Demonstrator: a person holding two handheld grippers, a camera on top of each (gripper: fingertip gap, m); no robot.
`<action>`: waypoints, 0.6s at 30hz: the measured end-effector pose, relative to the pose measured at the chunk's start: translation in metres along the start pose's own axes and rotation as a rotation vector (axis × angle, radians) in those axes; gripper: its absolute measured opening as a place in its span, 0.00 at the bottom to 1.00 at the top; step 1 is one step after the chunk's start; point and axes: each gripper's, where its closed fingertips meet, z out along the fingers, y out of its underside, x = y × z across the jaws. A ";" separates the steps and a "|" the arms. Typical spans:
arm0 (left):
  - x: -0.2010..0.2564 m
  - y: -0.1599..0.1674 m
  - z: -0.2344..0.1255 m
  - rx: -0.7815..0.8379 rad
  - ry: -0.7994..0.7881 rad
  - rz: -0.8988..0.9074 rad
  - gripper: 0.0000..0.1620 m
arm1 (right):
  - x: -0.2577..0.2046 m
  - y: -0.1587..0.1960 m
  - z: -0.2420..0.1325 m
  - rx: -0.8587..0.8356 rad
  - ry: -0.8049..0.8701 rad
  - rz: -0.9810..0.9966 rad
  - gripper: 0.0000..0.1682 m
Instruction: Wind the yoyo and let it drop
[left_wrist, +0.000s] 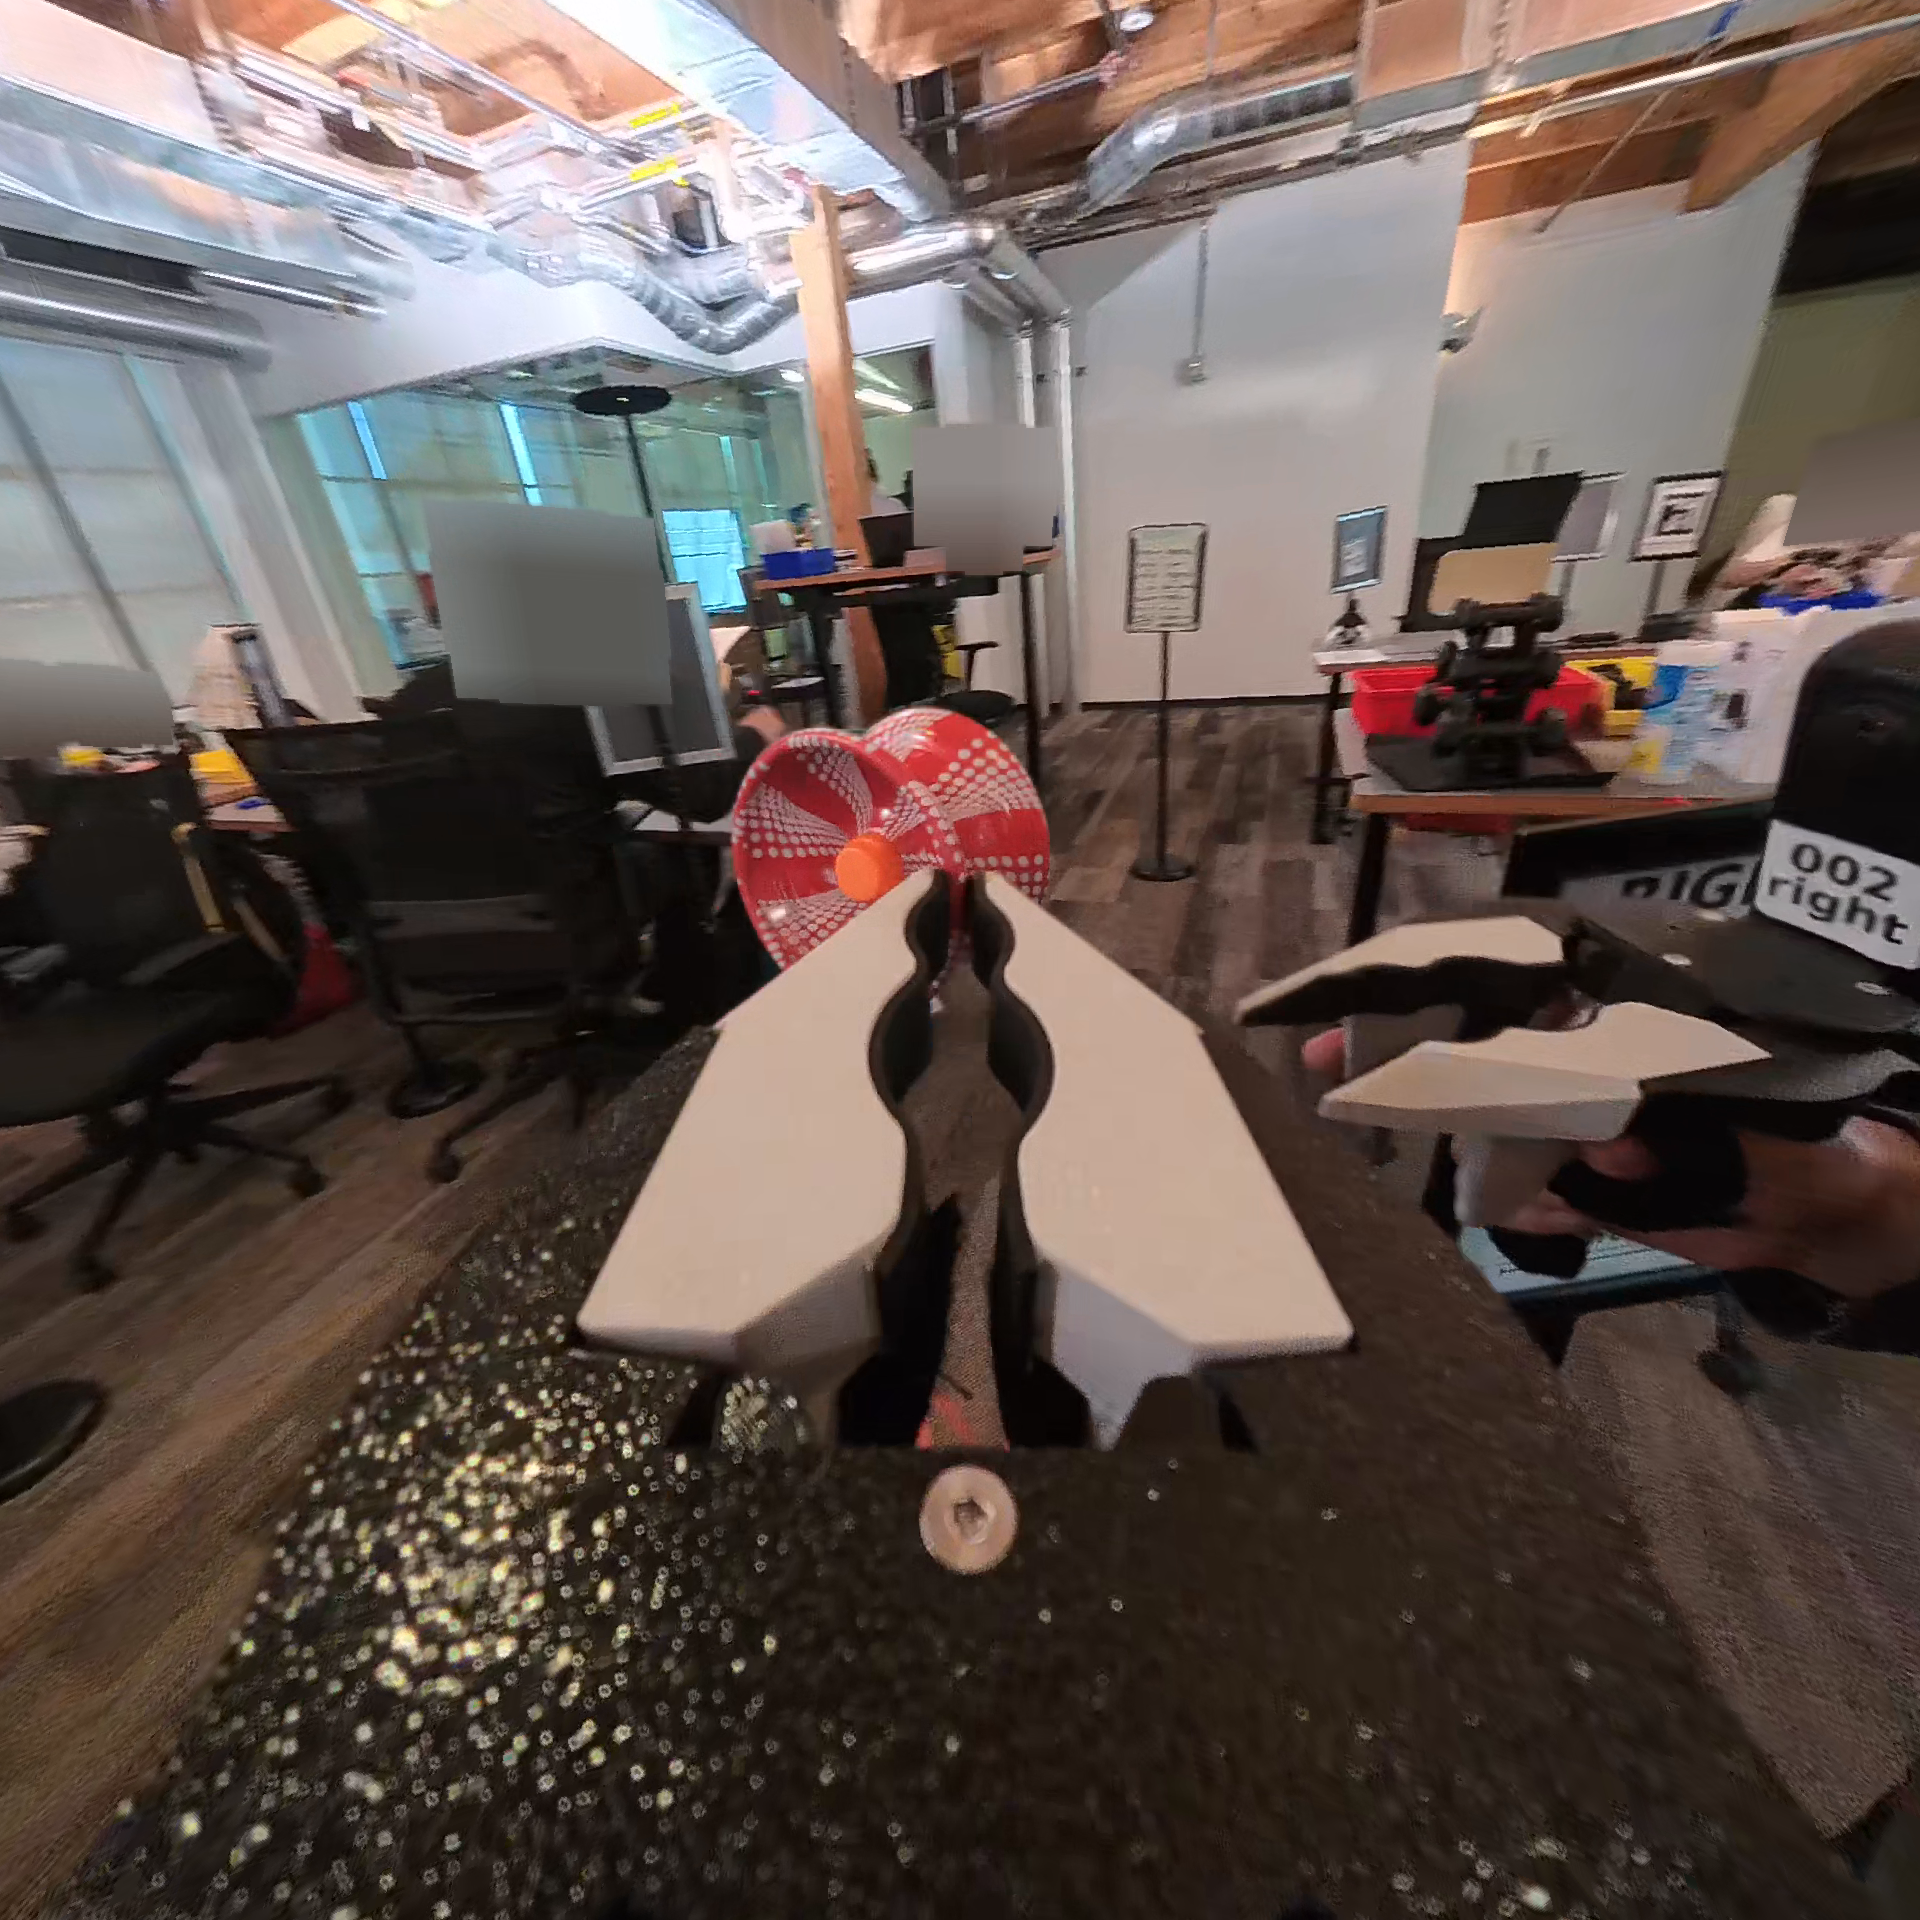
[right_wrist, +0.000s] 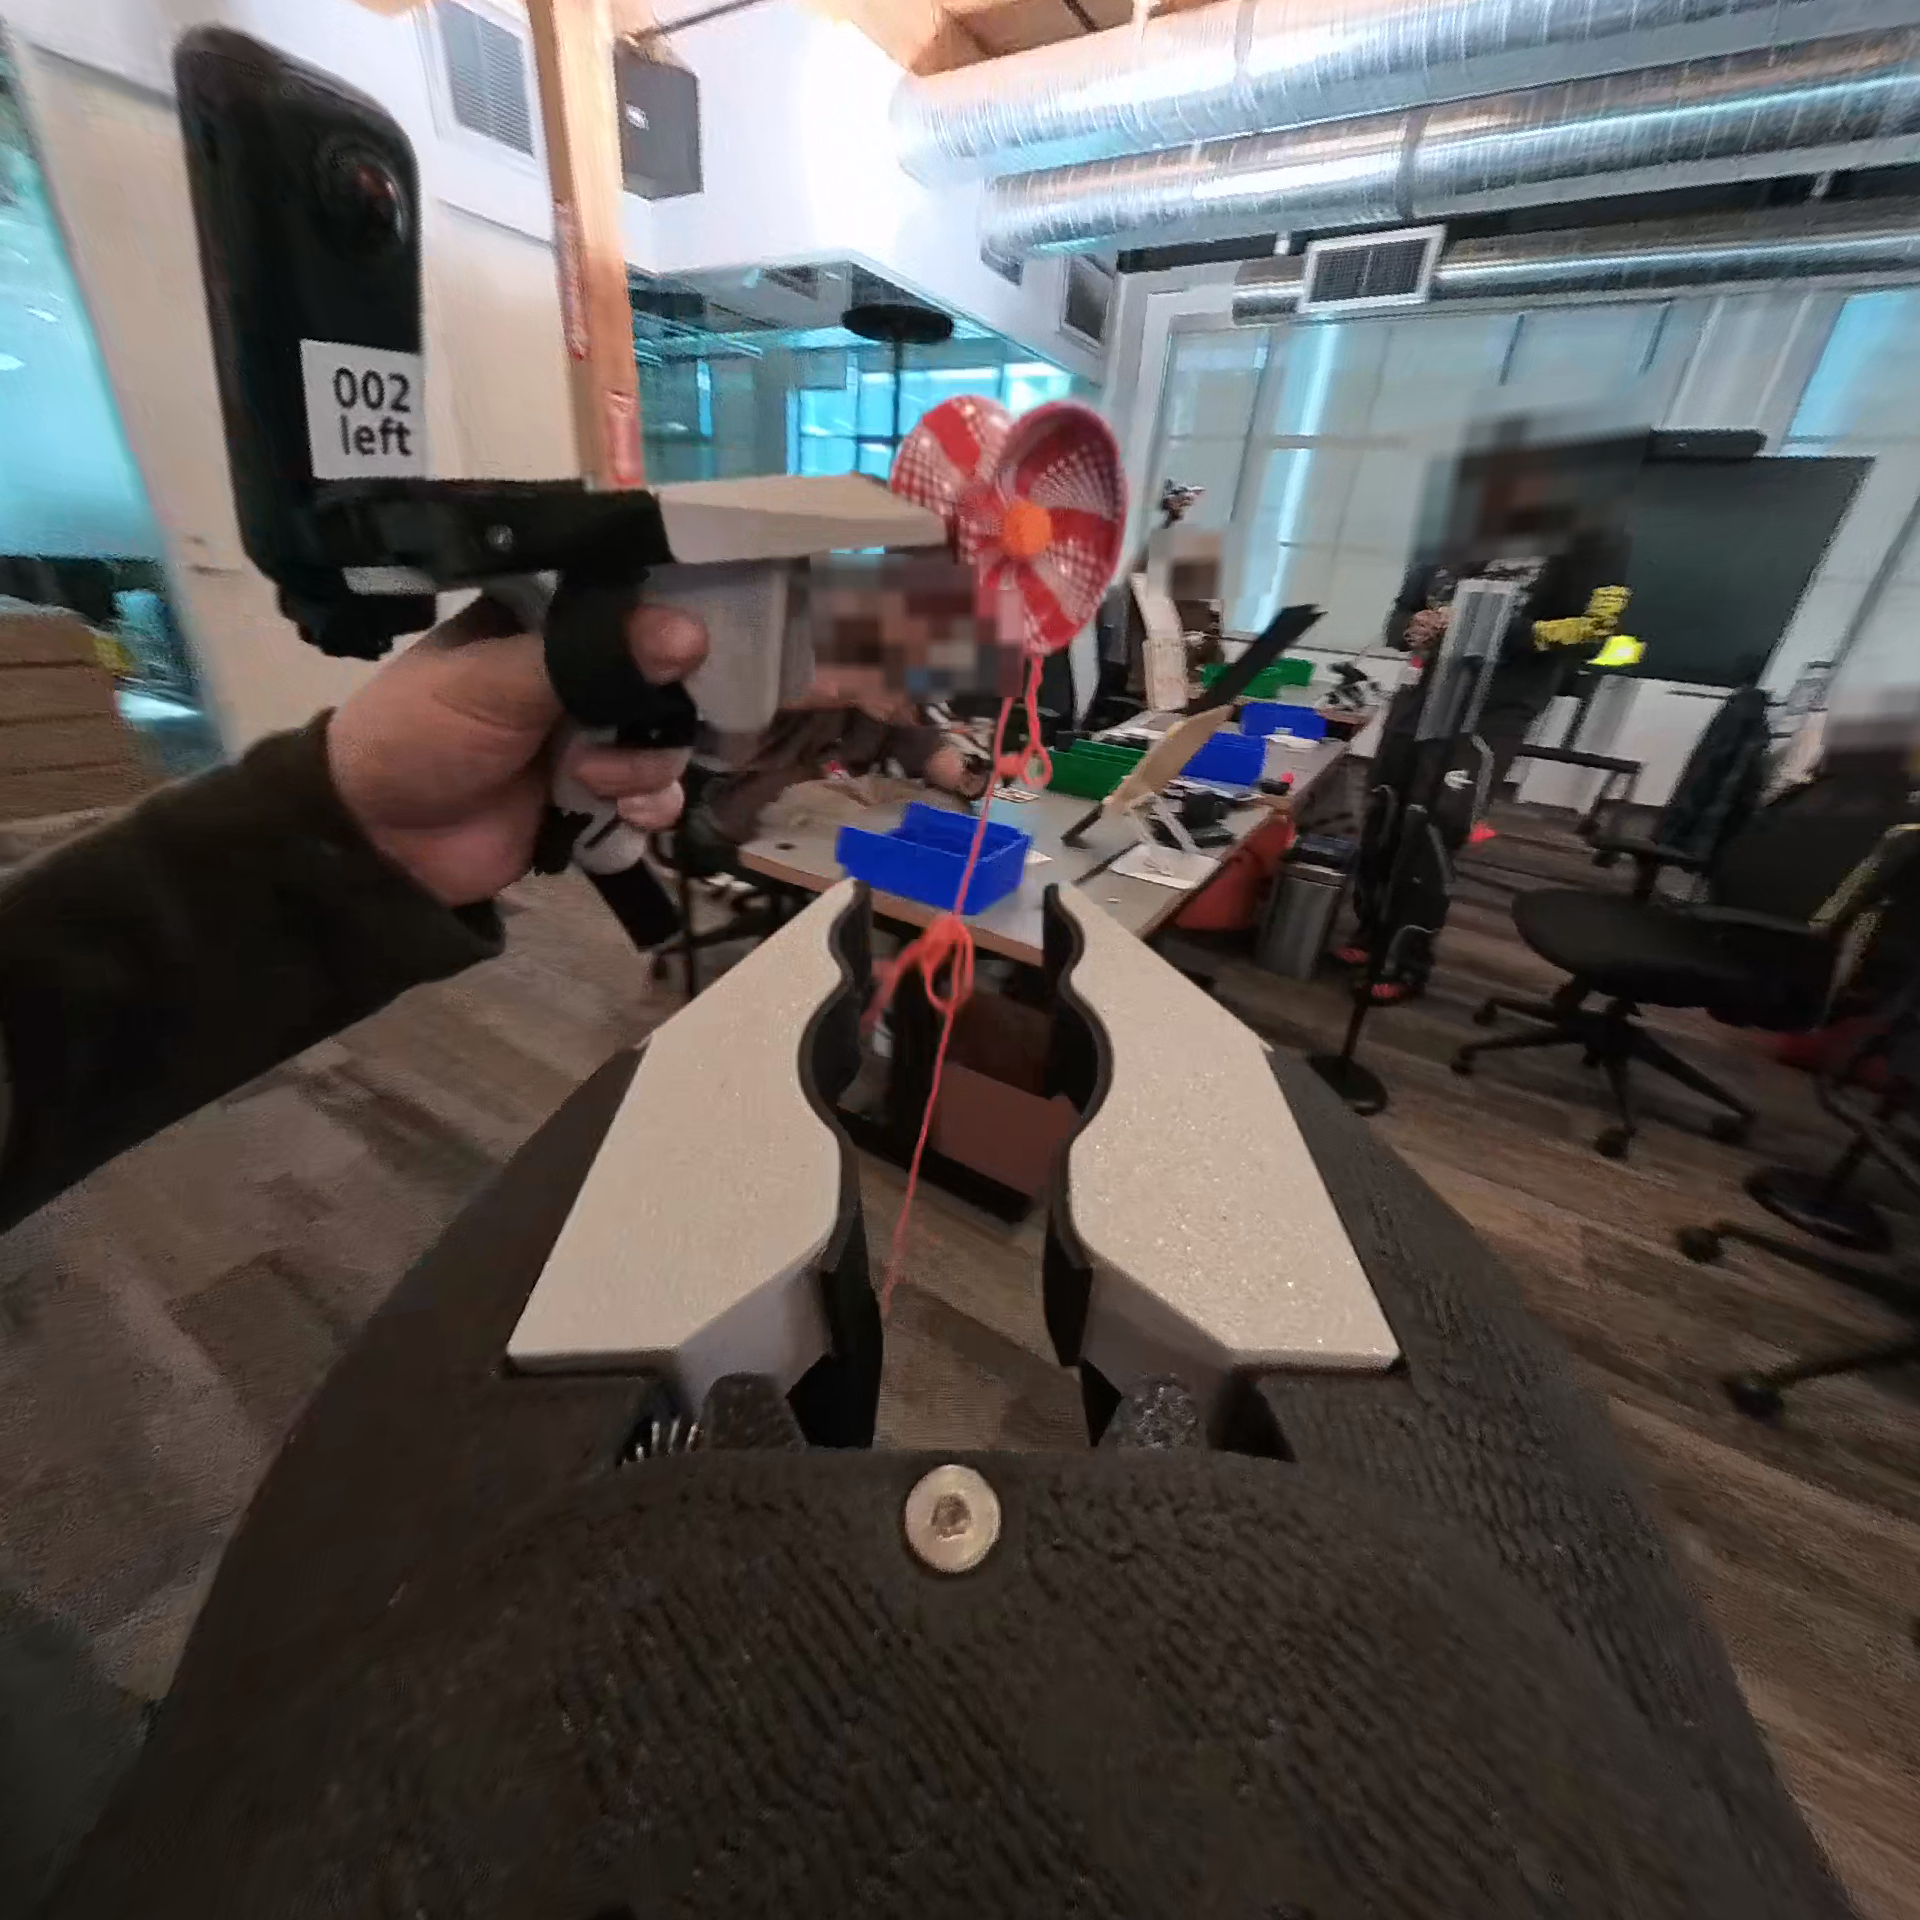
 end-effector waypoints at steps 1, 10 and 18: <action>0.000 0.002 0.009 -0.002 0.024 -0.007 0.01 | 0.007 -0.005 0.008 -0.010 0.031 -0.016 0.18; -0.016 0.030 0.047 -0.076 0.109 0.073 0.01 | 0.064 -0.041 0.059 0.065 0.219 0.120 0.09; -0.016 0.048 0.031 -0.106 0.112 0.058 0.01 | 0.053 -0.026 0.083 0.091 0.058 0.359 0.08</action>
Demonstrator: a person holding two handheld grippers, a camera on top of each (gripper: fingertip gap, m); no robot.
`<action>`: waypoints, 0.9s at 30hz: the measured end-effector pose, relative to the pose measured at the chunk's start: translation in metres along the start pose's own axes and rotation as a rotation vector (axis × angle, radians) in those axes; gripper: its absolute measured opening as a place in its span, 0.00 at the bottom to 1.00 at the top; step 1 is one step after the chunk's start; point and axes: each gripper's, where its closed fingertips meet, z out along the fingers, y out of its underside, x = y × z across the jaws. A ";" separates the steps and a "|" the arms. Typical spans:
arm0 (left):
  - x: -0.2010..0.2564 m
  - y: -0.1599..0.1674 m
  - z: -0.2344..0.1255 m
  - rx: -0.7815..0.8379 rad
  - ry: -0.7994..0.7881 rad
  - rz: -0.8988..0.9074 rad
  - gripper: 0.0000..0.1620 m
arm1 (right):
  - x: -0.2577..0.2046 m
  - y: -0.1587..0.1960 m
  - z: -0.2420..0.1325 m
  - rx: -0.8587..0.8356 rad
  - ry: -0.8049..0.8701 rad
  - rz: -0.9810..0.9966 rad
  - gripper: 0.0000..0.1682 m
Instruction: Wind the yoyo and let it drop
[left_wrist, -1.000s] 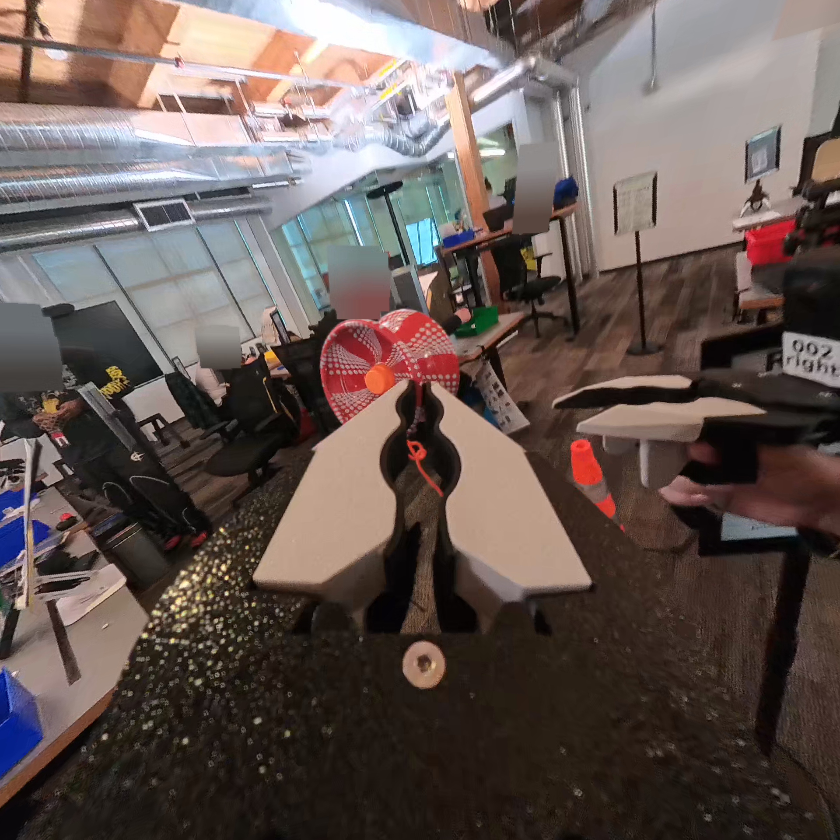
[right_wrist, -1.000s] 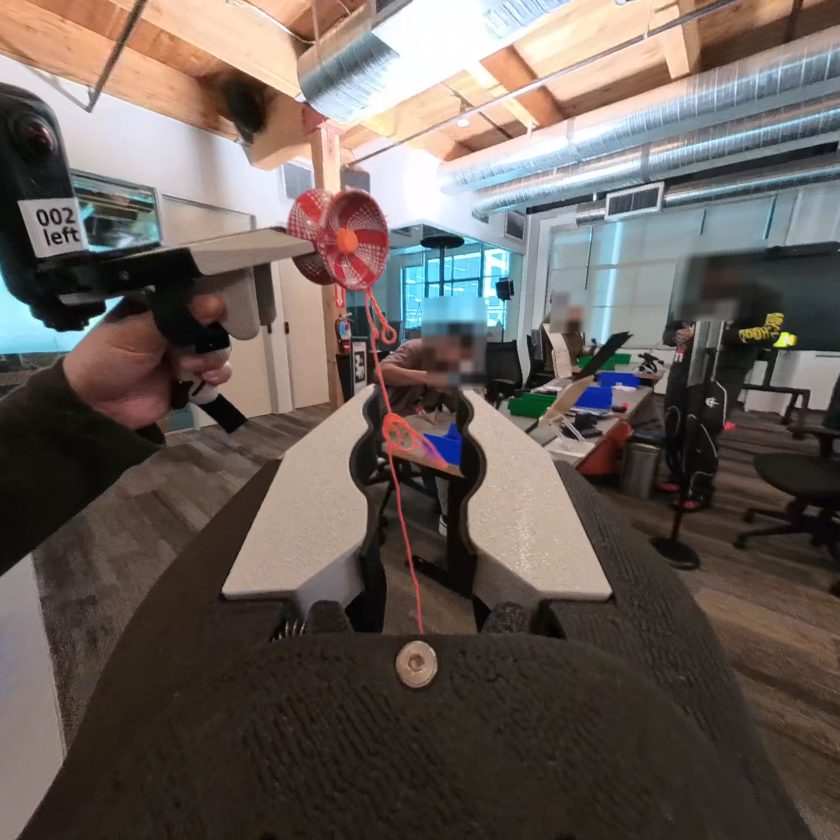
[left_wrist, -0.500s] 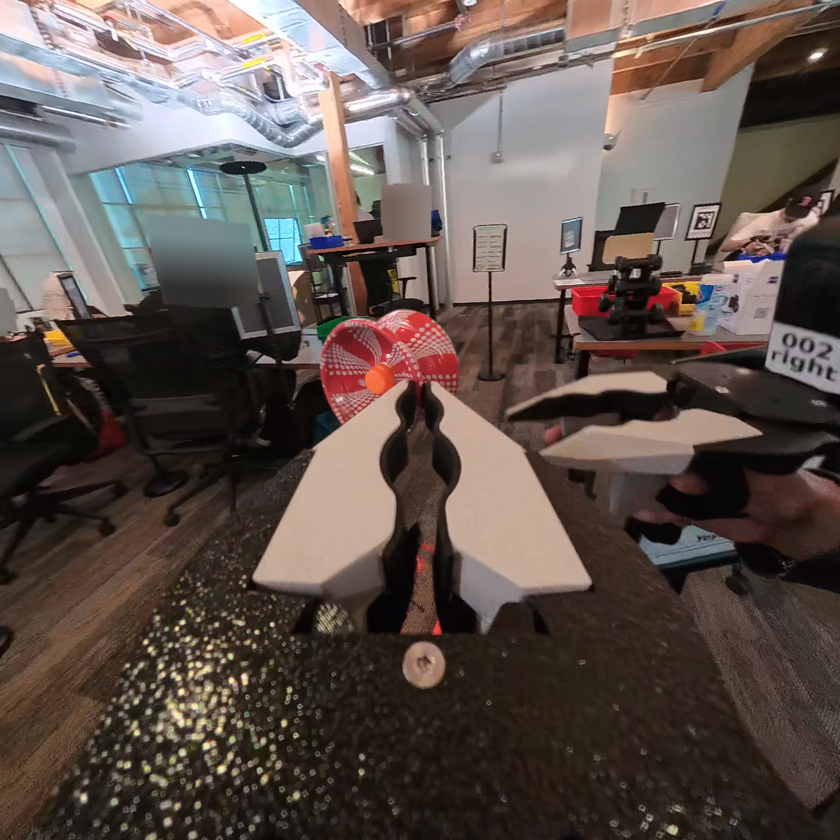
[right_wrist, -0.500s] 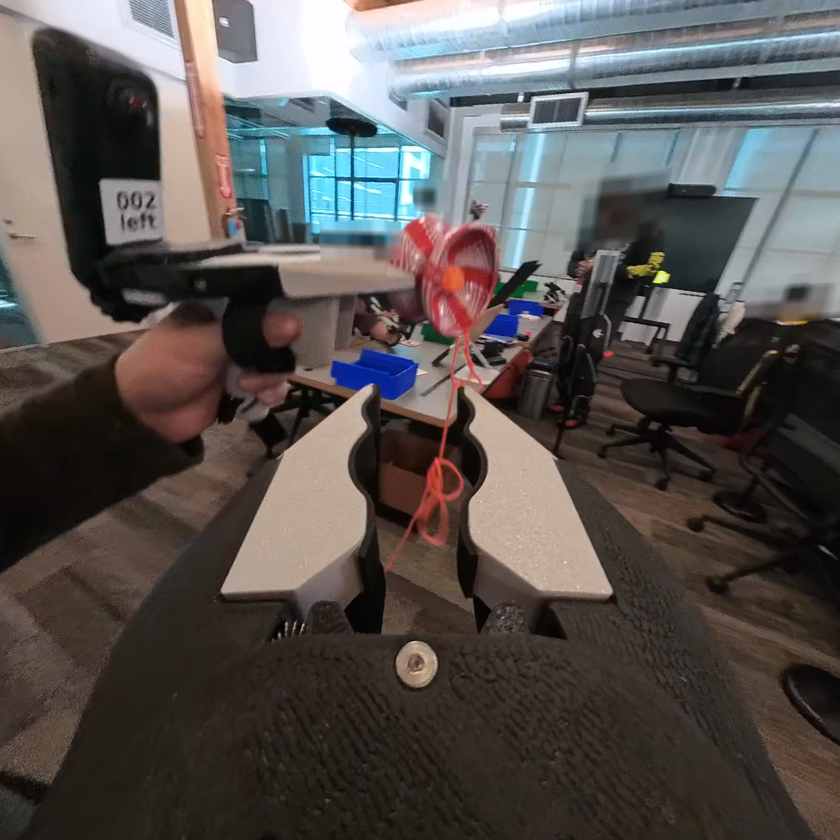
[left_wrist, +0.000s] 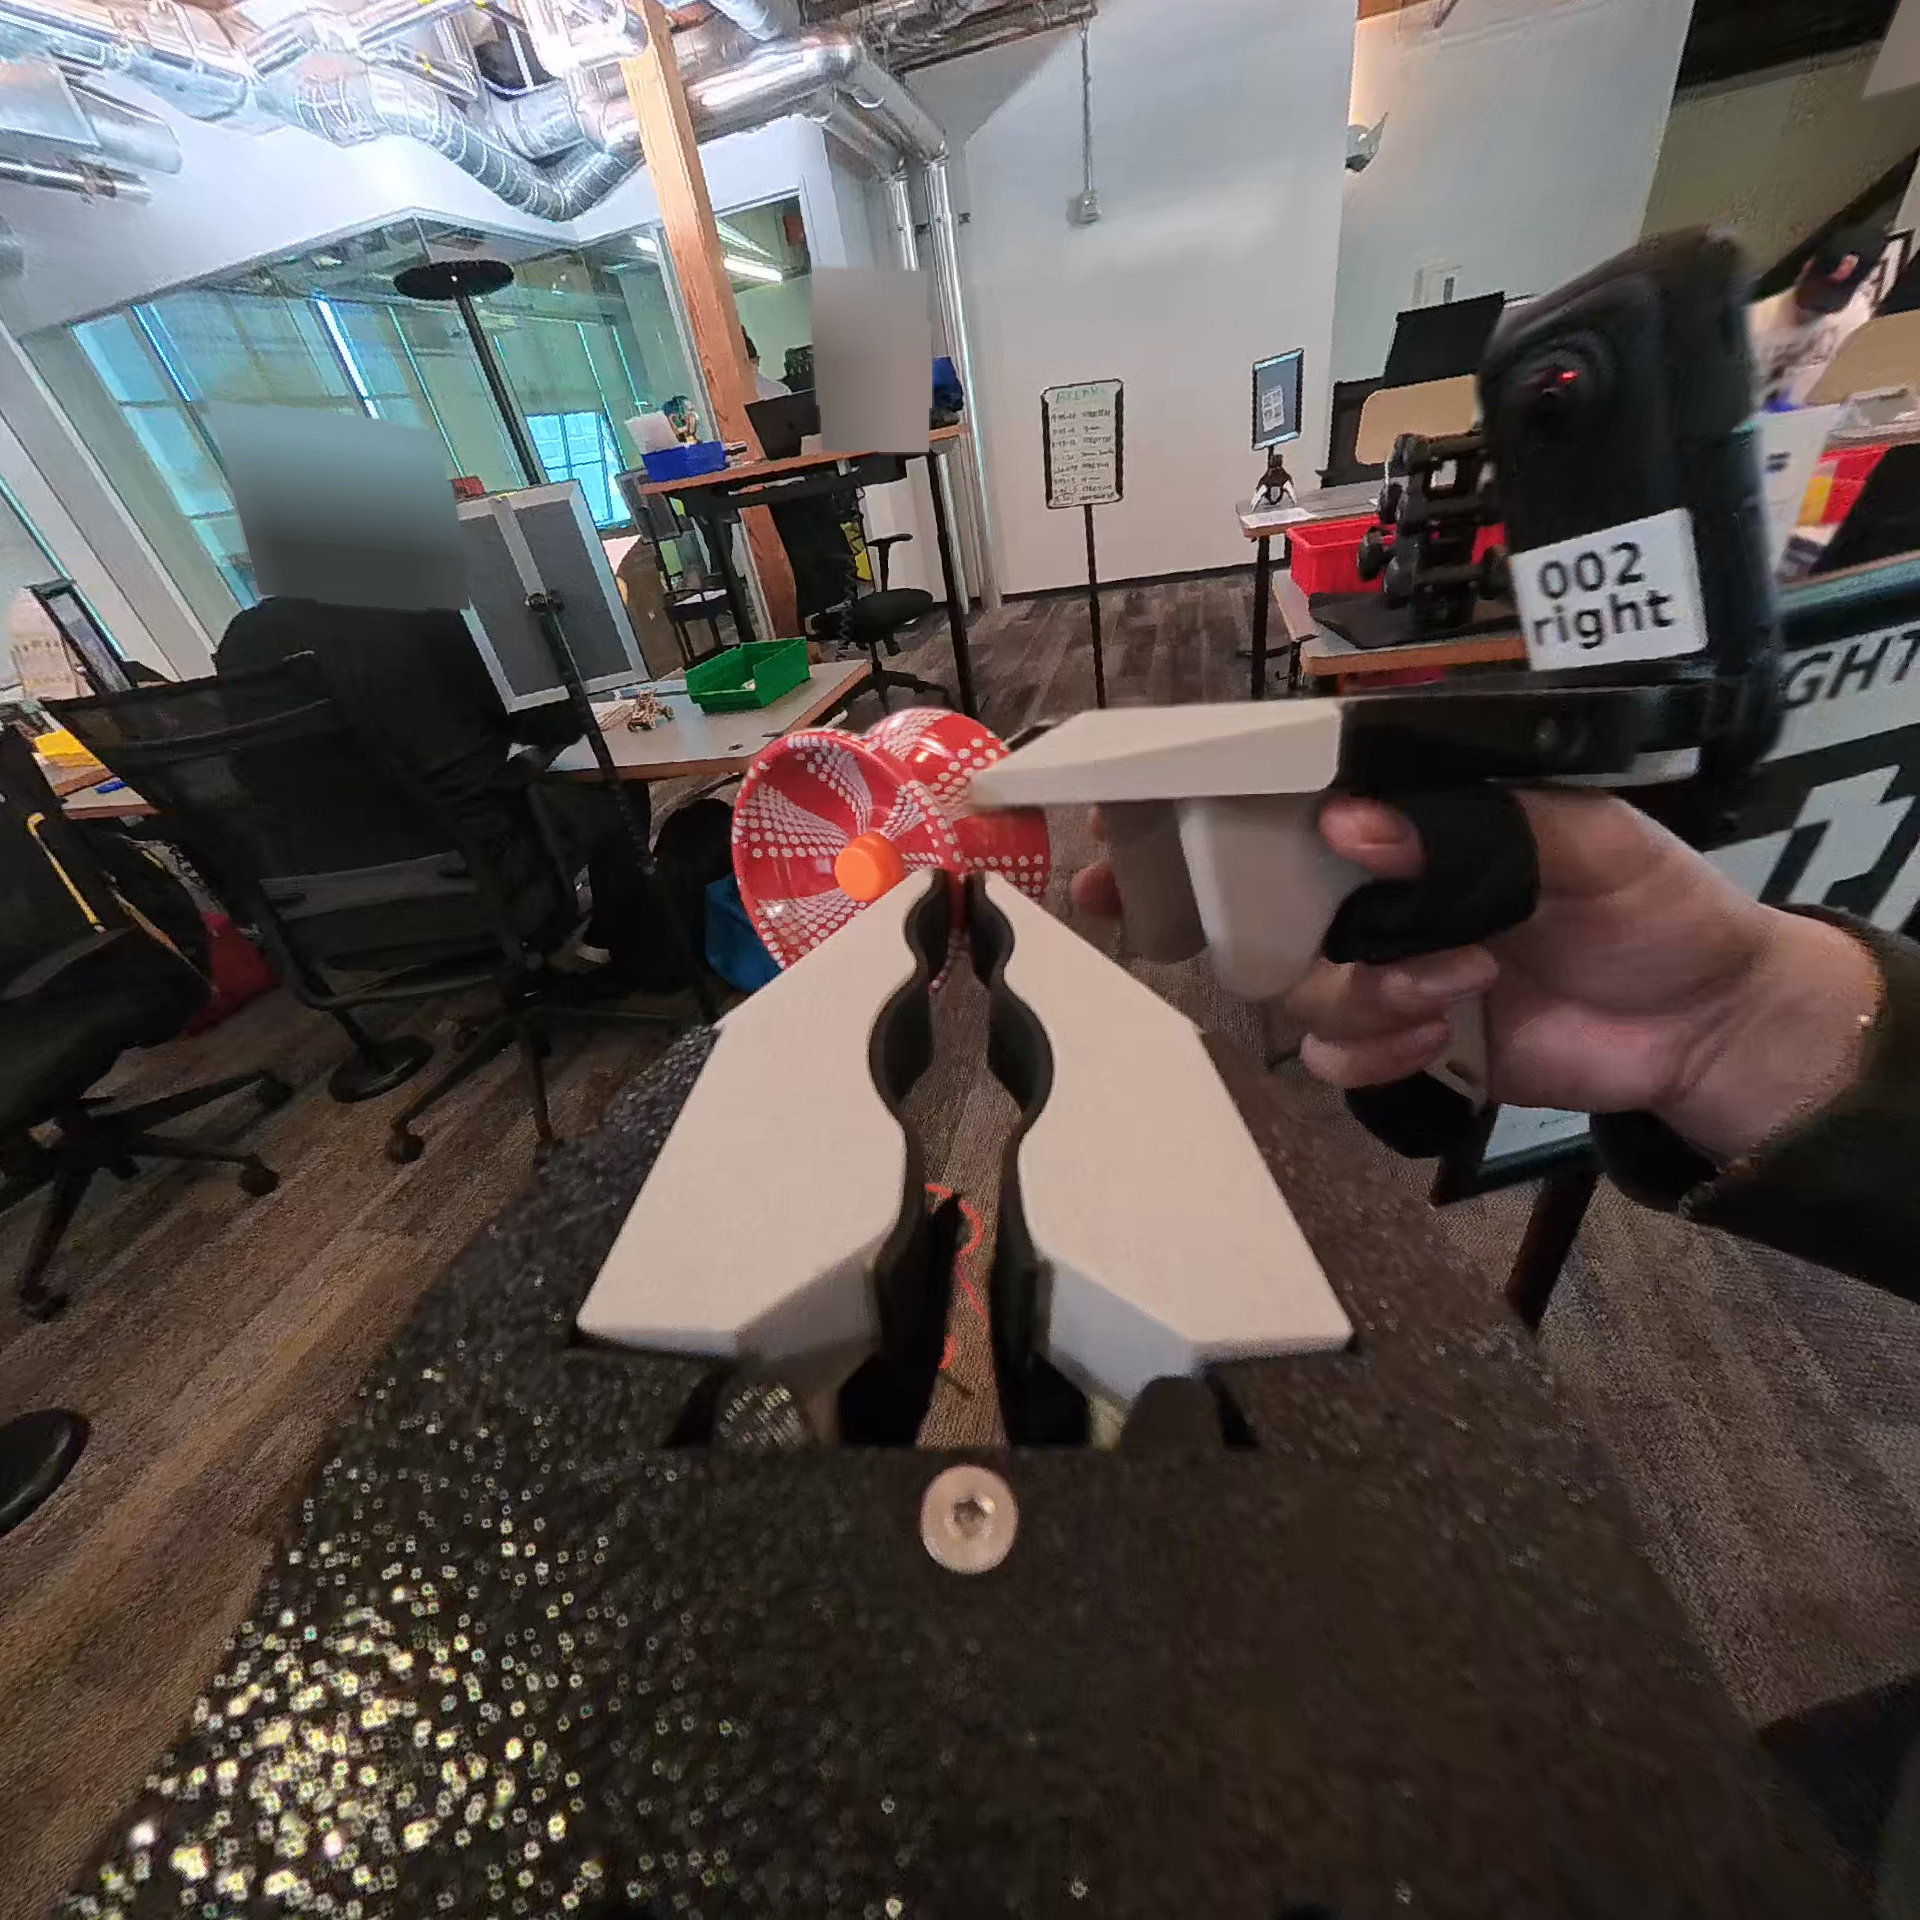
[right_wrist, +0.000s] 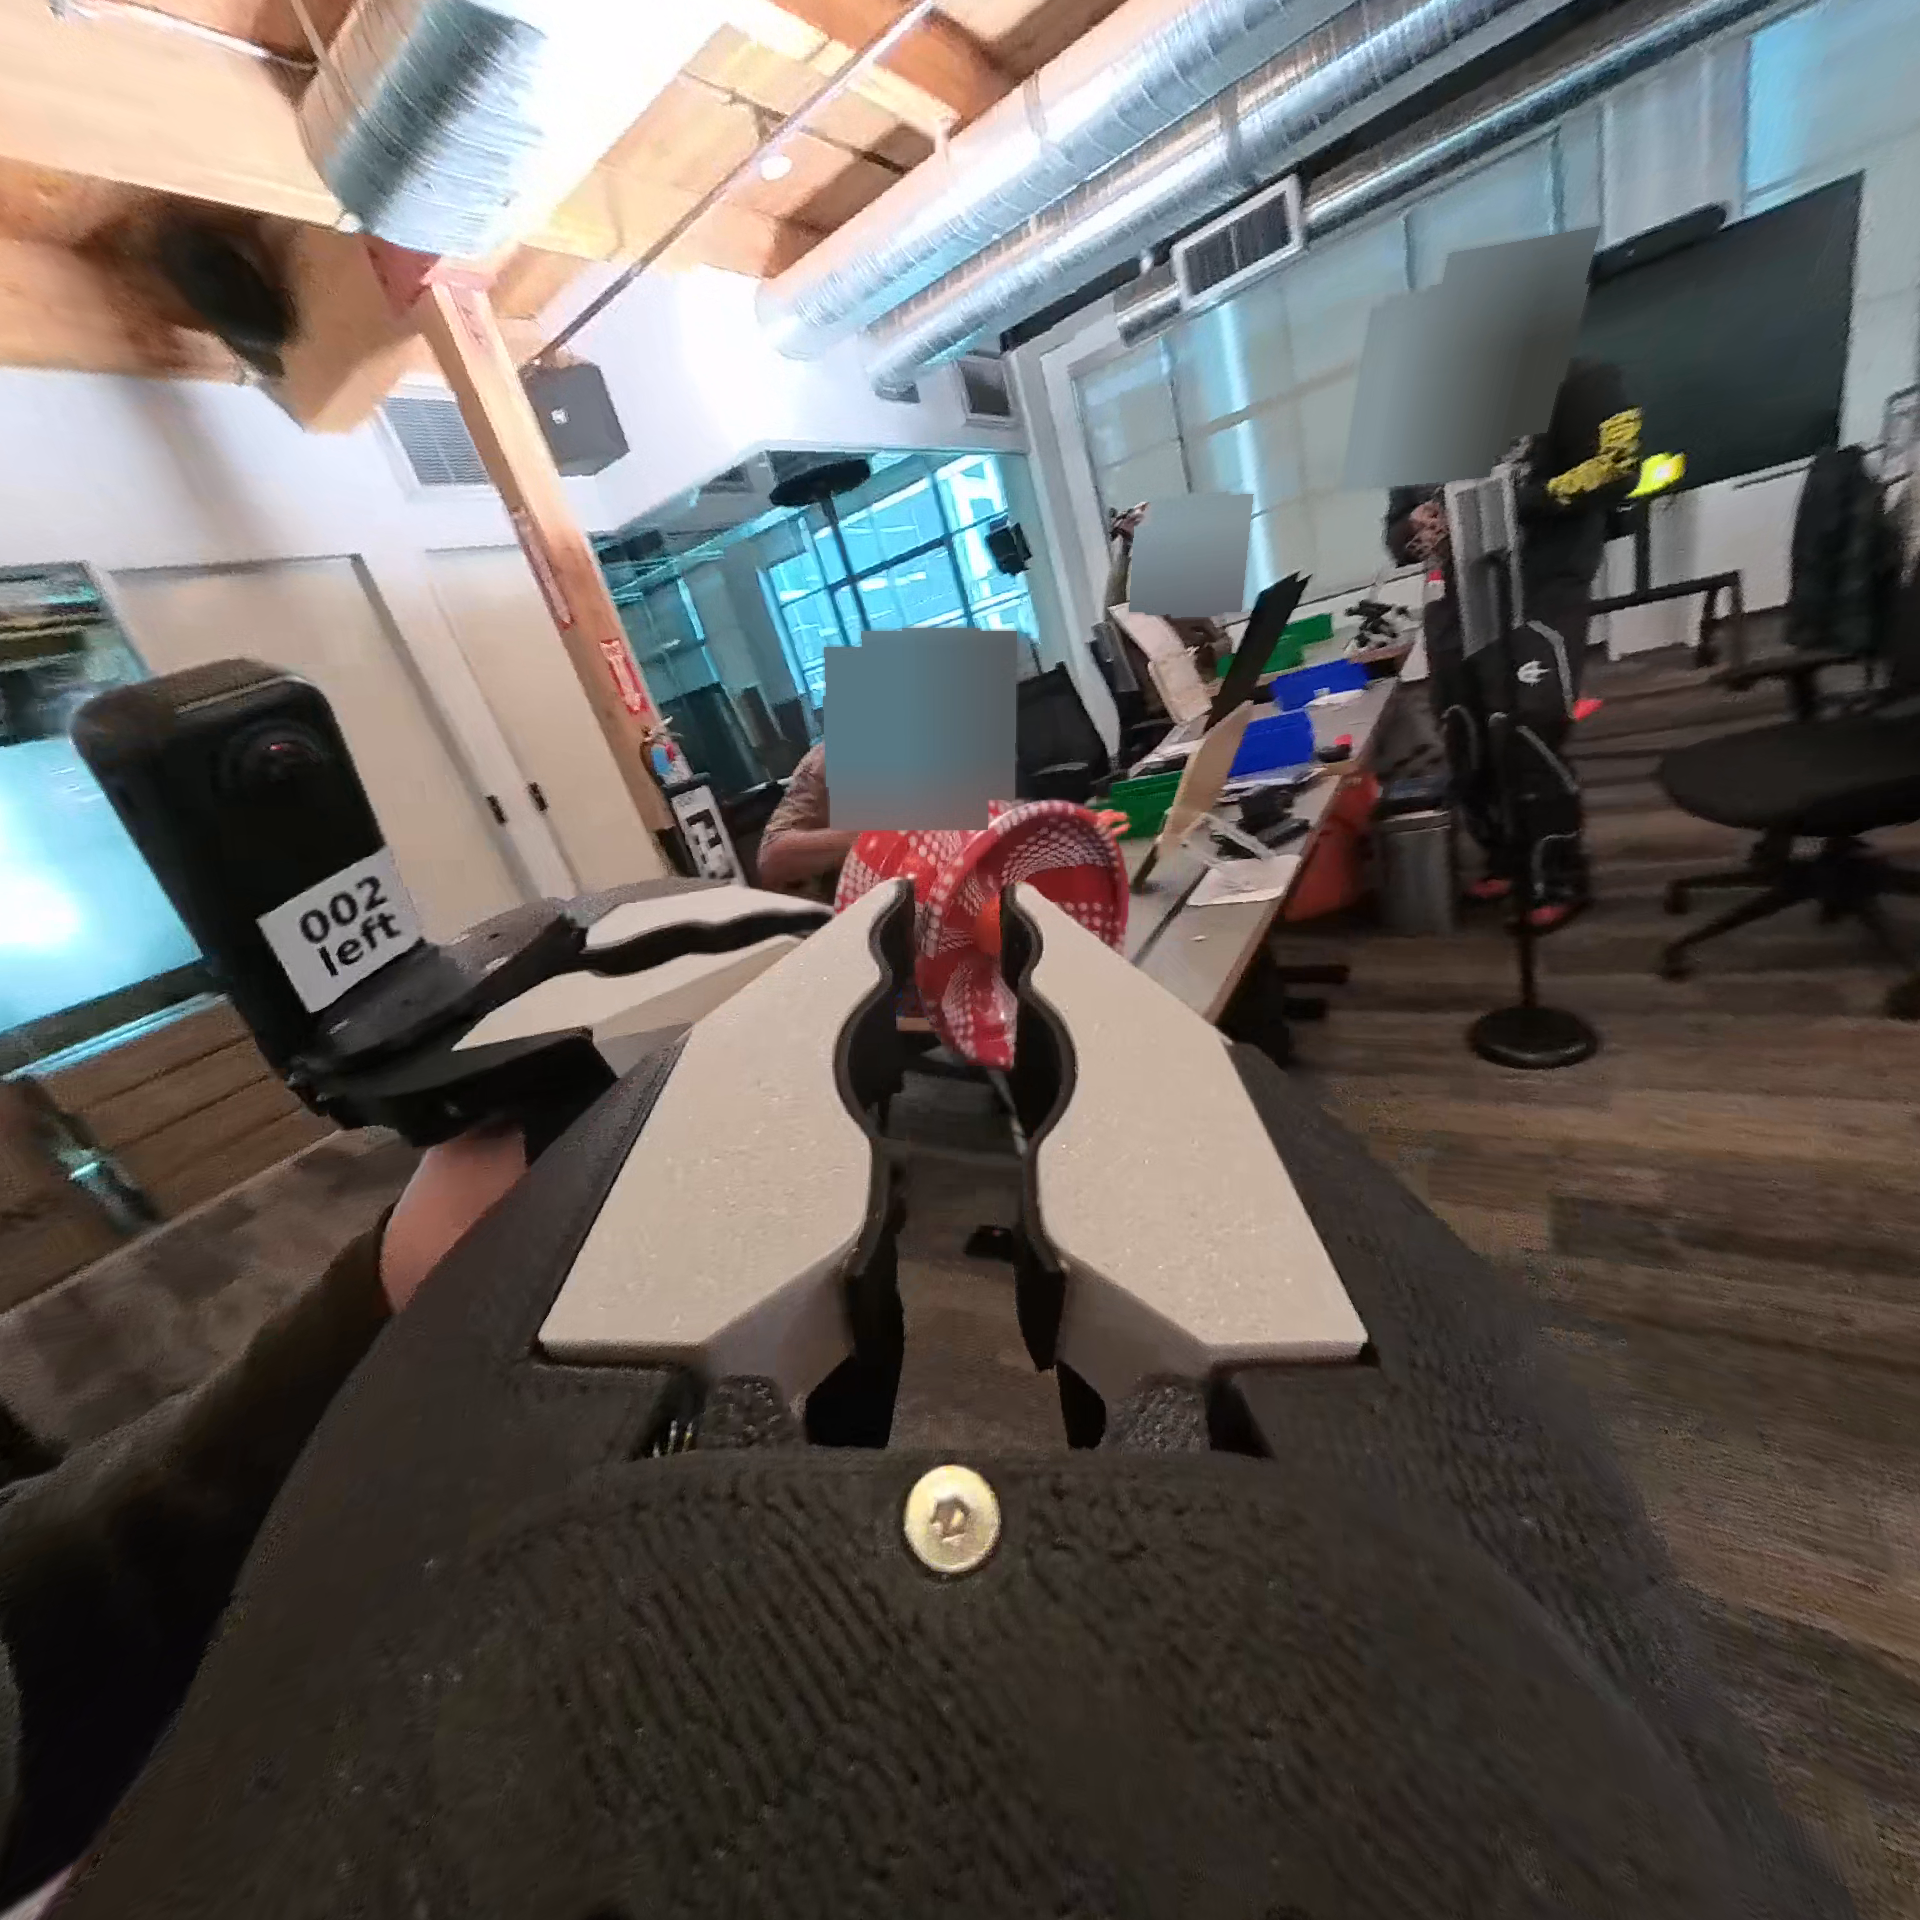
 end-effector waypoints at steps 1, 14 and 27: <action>0.003 0.000 -0.004 0.002 0.005 0.002 0.01 | -0.004 0.005 0.002 -0.021 -0.027 0.007 0.09; -0.005 0.054 -0.023 0.003 -0.089 -0.160 0.41 | -0.047 0.012 0.003 -0.100 -0.262 0.053 0.01; 0.004 0.333 -0.098 -0.597 -0.128 -0.584 0.00 | -0.050 -0.078 -0.042 0.190 -0.124 -0.055 0.00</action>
